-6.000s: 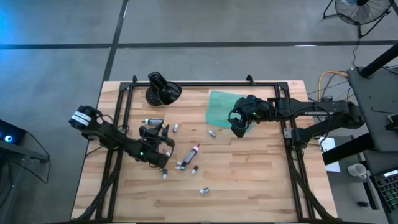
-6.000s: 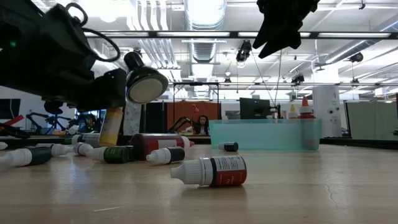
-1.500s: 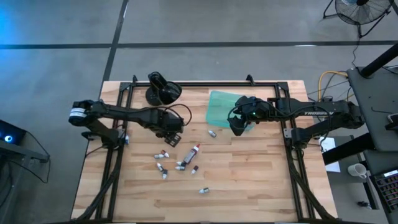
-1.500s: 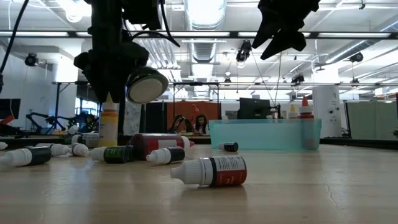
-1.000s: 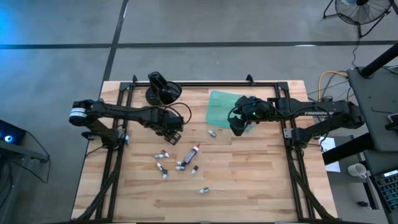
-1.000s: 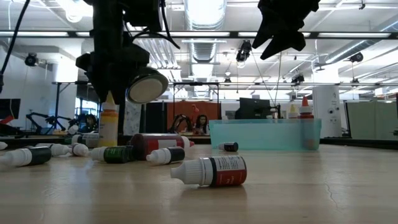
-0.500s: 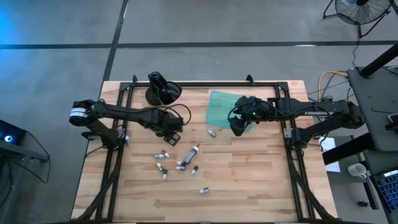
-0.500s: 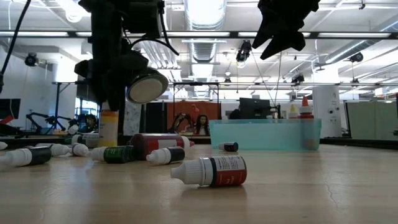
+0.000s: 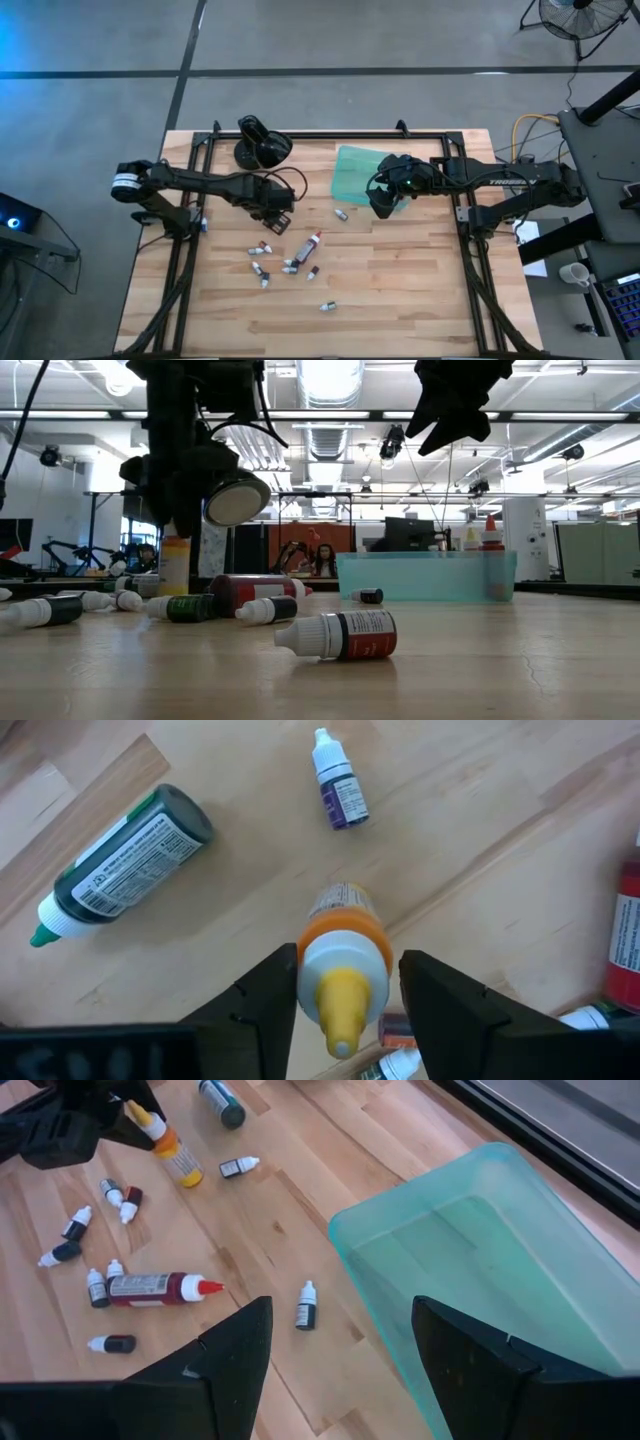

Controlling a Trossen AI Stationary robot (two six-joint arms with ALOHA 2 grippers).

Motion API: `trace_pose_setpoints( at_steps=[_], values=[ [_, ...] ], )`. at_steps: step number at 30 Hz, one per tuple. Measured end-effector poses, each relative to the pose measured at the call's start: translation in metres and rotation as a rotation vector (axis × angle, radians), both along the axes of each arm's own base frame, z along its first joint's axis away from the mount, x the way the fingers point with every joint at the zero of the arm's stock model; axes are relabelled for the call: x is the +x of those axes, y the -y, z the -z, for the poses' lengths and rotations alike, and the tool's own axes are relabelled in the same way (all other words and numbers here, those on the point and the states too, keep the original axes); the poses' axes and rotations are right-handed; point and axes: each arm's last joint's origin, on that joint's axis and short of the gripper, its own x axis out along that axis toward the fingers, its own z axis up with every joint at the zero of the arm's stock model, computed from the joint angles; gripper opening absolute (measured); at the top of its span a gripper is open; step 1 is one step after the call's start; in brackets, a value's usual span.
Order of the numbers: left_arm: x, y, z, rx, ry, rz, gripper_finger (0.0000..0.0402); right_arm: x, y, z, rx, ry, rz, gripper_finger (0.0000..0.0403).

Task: Pick & Place food coloring
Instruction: Put the large yellow food coloring bottle into the green bin

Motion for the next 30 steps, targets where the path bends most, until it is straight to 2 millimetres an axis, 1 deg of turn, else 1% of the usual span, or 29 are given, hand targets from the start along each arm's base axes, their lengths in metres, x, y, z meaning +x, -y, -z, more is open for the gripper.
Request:
trace_pose_setpoints(
  at_steps=[8,21,26,28,30],
  values=[
    [-0.005,0.000,0.000,-0.001,-0.049,0.003,0.0147,0.000,0.000,0.000,-0.002,0.000,-0.002,0.0233],
    [-0.006,0.000,-0.004,0.015,-0.022,0.009,0.0097,0.000,0.000,0.000,-0.007,0.001,0.002,0.0233],
    [-0.006,0.000,-0.005,0.012,-0.018,0.009,0.0089,0.000,0.000,0.000,-0.009,0.002,0.004,0.0233],
    [-0.004,0.001,-0.009,0.007,-0.009,0.011,0.0088,0.000,0.000,0.000,-0.009,0.002,0.004,0.0233],
    [0.001,0.002,-0.019,0.007,0.030,0.021,0.0088,0.000,0.000,0.000,-0.008,0.002,0.003,0.0233]
  ],
)
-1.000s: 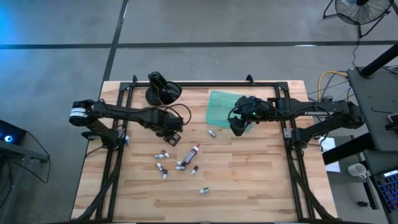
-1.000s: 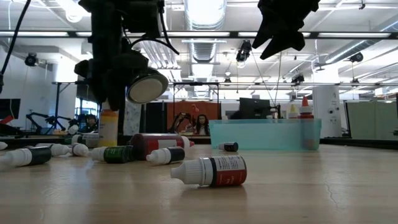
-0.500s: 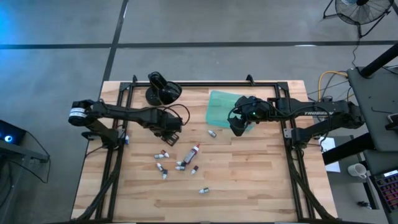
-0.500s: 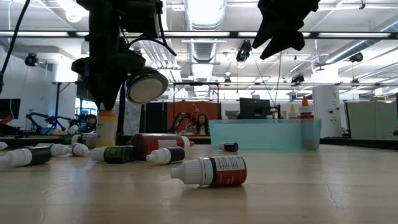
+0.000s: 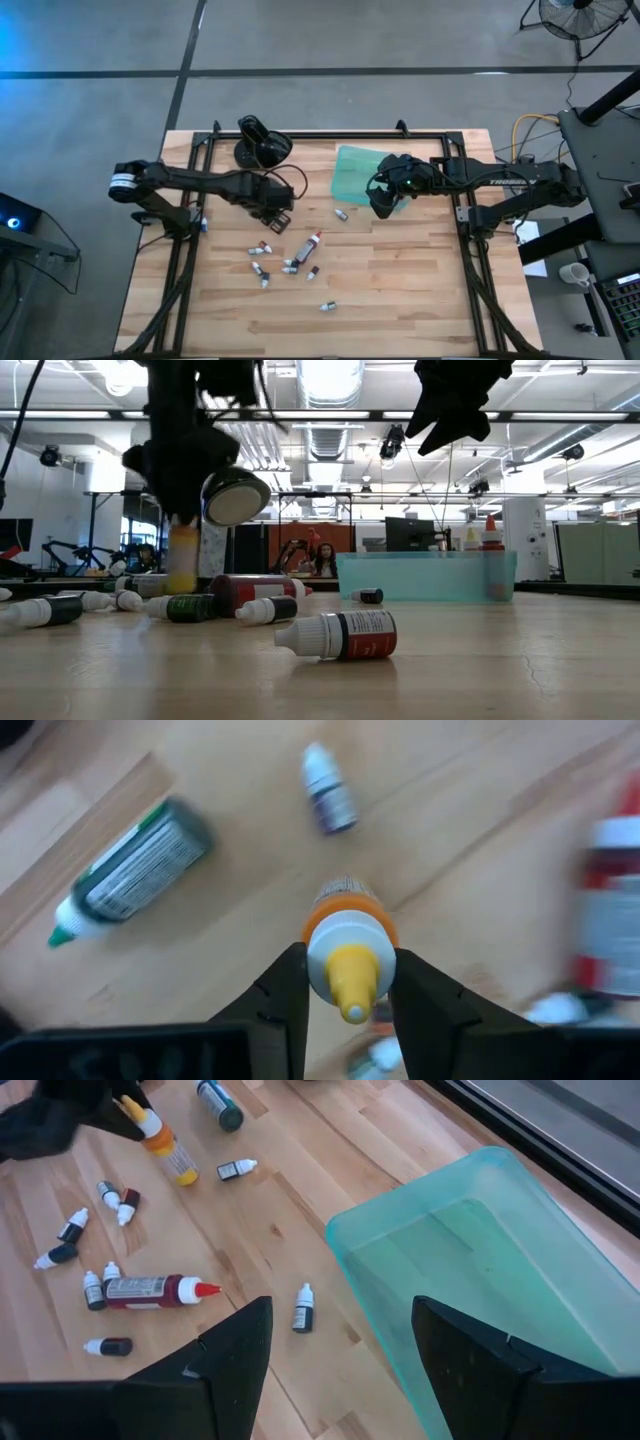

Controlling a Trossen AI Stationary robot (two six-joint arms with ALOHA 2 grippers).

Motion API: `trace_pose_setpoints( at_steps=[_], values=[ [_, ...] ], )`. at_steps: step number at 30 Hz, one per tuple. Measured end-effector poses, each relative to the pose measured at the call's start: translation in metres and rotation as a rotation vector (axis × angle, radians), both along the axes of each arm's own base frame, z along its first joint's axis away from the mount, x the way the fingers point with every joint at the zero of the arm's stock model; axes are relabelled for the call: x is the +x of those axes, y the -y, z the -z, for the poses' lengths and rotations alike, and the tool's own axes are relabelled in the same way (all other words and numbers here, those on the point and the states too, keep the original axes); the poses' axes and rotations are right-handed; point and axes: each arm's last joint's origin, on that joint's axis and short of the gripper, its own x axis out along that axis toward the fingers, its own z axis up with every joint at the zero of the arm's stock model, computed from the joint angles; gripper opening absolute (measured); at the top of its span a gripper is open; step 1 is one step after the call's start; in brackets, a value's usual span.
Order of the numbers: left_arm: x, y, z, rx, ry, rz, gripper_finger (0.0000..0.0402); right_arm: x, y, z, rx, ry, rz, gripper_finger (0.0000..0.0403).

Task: Pick & Place food coloring
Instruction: Put the large yellow food coloring bottle into the green bin

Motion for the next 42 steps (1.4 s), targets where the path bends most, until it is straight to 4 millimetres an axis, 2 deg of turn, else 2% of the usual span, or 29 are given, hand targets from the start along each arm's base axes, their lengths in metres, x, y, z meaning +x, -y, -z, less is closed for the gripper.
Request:
trace_pose_setpoints(
  at_steps=[5,9,13,17,24,31,35,37,42],
  values=[
    [0.016,0.003,-0.043,0.023,0.149,0.059,0.0088,0.000,-0.002,0.000,0.020,0.005,0.003,0.0233],
    [0.026,-0.003,-0.077,0.068,0.251,0.091,0.0088,-0.003,-0.011,-0.003,0.046,0.019,-0.006,0.0233],
    [0.043,-0.016,-0.098,0.106,0.292,0.132,0.0088,-0.014,-0.021,-0.003,0.088,-0.020,0.008,0.0233],
    [0.067,-0.034,-0.108,0.140,0.286,0.196,0.0088,-0.030,-0.029,-0.006,0.089,-0.047,0.087,0.0232],
    [0.111,-0.080,-0.114,0.160,0.244,0.297,0.0088,-0.063,-0.036,-0.019,0.078,-0.001,0.197,0.0226],
    [0.149,-0.124,-0.113,0.214,0.263,0.310,0.0088,-0.086,-0.031,-0.025,0.023,-0.006,0.224,0.0226],
    [0.161,-0.139,-0.090,0.167,0.300,0.282,0.0087,-0.093,-0.028,-0.029,-0.018,-0.004,0.204,0.0226],
    [0.164,-0.142,-0.073,0.140,0.270,0.256,0.0088,-0.095,-0.025,-0.030,-0.039,0.000,0.213,0.0226],
    [0.167,-0.145,-0.046,0.113,0.229,0.220,0.0088,-0.101,-0.020,-0.033,-0.065,0.022,0.253,0.0226]
  ],
)
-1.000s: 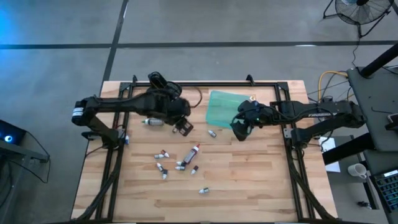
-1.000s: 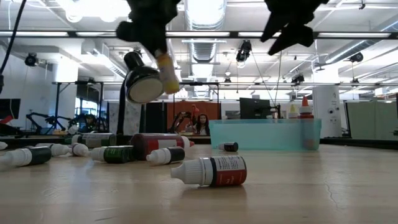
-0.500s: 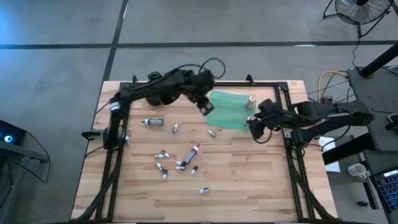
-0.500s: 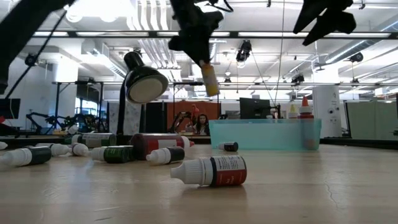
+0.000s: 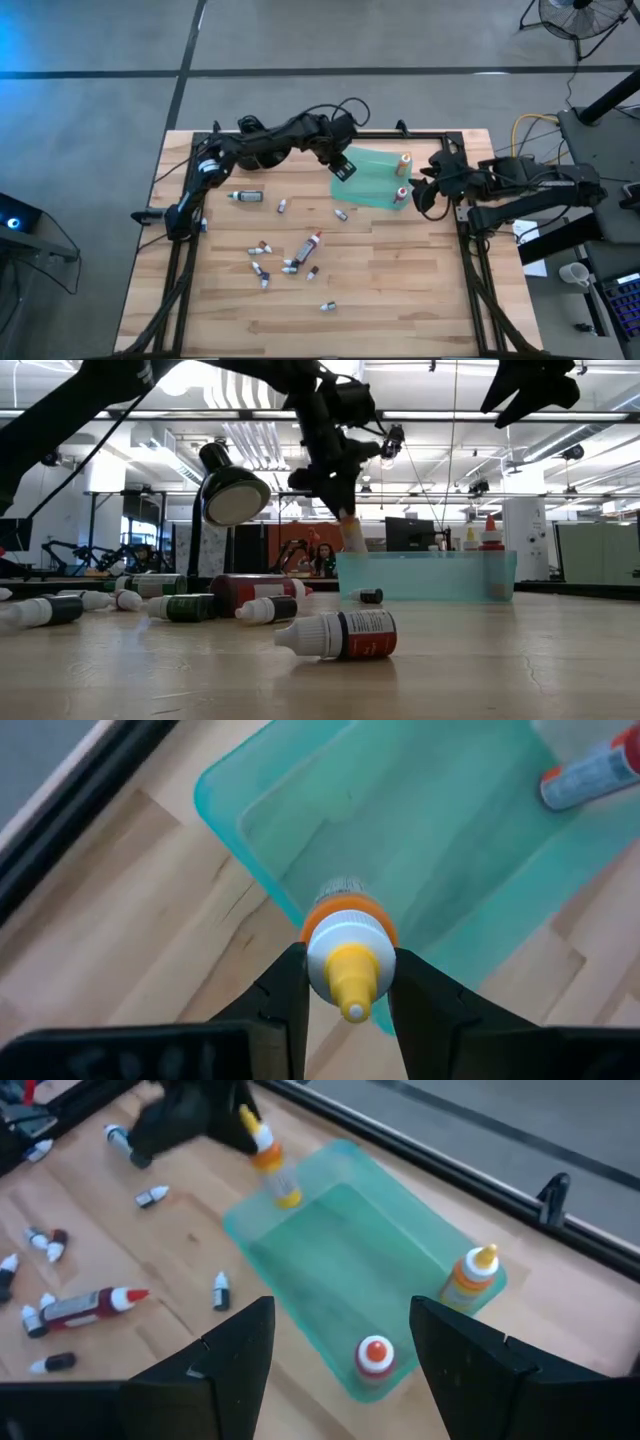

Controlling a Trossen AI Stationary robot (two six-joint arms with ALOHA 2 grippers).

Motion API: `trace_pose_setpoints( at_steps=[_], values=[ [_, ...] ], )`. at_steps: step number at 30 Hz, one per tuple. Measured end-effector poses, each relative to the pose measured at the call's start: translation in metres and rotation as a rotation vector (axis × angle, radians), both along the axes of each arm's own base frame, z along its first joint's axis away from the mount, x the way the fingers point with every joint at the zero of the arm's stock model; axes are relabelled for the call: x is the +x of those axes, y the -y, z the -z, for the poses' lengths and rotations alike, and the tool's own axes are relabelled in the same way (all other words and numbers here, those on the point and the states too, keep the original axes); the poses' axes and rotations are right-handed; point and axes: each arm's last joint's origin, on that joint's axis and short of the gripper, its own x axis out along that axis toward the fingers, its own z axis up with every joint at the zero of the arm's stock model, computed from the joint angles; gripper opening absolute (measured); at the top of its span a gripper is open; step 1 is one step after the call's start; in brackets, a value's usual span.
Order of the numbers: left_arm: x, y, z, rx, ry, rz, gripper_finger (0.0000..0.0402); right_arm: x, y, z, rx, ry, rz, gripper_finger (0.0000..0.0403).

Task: Pick & Place food coloring
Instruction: Put the large yellow food coloring bottle into the green bin

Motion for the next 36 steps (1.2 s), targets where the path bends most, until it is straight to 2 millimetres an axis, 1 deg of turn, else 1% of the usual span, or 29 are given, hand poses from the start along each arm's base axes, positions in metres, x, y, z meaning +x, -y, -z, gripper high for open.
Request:
trace_pose_setpoints(
  at_steps=[3,6,9,16,25,29,36],
  values=[
    [0.000,0.003,0.015,-0.028,-0.033,0.002,0.0088,-0.002,0.003,-0.001,-0.021,-0.002,0.018,0.0226],
    [0.000,0.010,0.026,-0.058,-0.067,0.019,0.0089,-0.002,0.005,-0.001,-0.025,-0.002,0.037,0.0226],
    [0.002,0.019,0.031,-0.067,-0.090,0.039,0.0089,-0.001,0.007,0.000,-0.029,-0.008,0.049,0.0226],
    [0.003,0.036,0.034,-0.083,-0.125,0.054,0.0090,0.000,0.013,0.001,-0.053,-0.020,0.095,0.0226],
    [0.005,0.053,0.035,-0.084,-0.150,0.051,0.0090,0.000,0.014,0.001,-0.062,-0.030,0.088,0.0226],
    [0.006,0.054,0.035,-0.043,-0.158,0.049,0.0095,0.001,0.014,0.002,-0.062,-0.036,0.088,0.0226],
    [0.007,0.053,0.035,-0.014,-0.158,0.071,0.0123,0.002,0.014,0.003,-0.061,-0.040,0.088,0.0226]
  ],
)
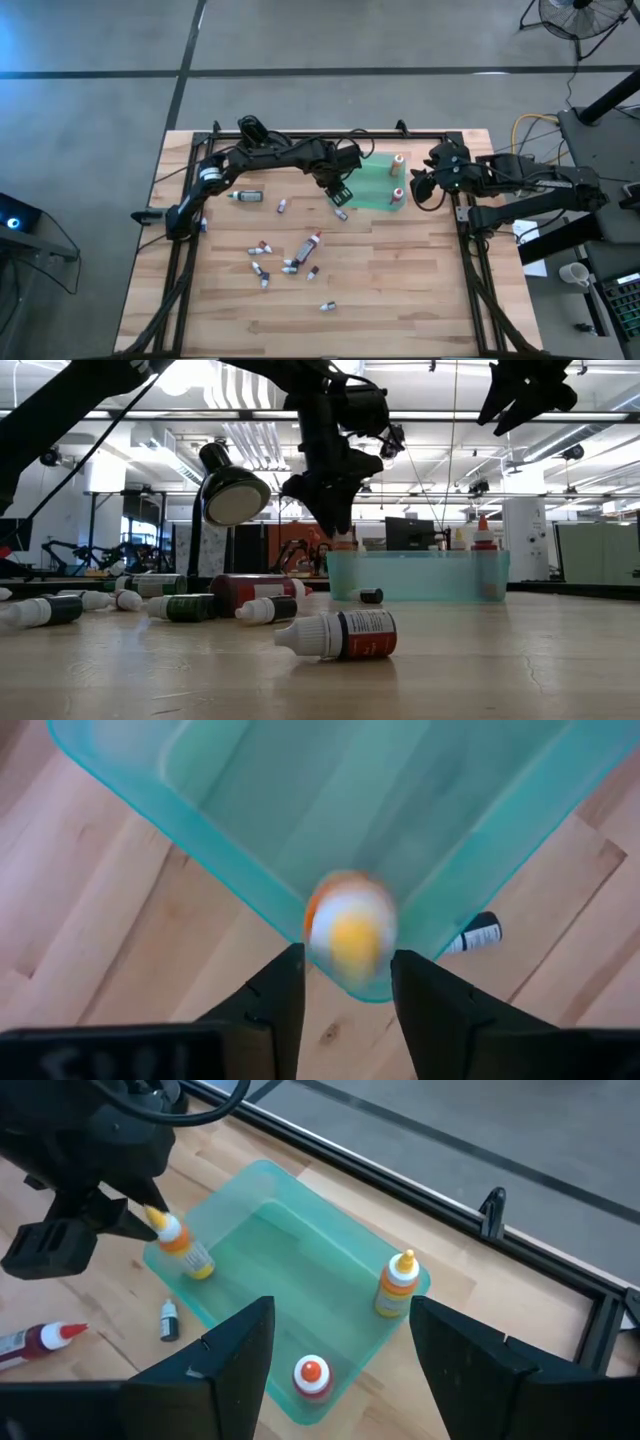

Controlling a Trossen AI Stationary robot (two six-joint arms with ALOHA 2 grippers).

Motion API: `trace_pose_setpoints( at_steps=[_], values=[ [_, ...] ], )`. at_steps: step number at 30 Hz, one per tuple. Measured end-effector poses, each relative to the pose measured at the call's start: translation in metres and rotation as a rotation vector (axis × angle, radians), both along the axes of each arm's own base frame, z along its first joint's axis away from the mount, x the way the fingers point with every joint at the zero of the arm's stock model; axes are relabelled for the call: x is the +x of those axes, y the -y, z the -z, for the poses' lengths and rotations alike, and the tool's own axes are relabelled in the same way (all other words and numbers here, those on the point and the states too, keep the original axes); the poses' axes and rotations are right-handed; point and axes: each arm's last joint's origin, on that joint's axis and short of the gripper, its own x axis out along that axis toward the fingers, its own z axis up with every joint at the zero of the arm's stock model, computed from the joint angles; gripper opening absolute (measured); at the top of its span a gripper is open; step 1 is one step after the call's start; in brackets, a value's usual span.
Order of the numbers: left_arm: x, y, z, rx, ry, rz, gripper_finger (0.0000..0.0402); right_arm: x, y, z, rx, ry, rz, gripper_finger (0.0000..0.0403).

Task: Pick & Place food coloring
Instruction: Put the large yellow food coloring bottle into the green bin, then put the red food coloring bottle into the green bin

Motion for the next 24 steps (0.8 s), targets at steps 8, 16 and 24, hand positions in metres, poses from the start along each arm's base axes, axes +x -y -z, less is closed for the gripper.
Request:
trace_pose_setpoints(
  at_steps=[8,16,24],
  values=[
    [0.001,0.002,0.007,0.002,0.001,0.010,0.0127,0.000,0.000,0.000,0.000,-0.001,-0.001,0.0226],
    [-0.001,0.003,-0.002,0.001,0.015,0.000,0.0128,0.000,0.000,0.000,-0.004,-0.007,-0.007,0.0226],
    [-0.020,0.010,-0.039,0.026,0.059,-0.028,0.0128,0.001,0.000,0.001,-0.037,-0.055,-0.059,0.0226]
  ],
)
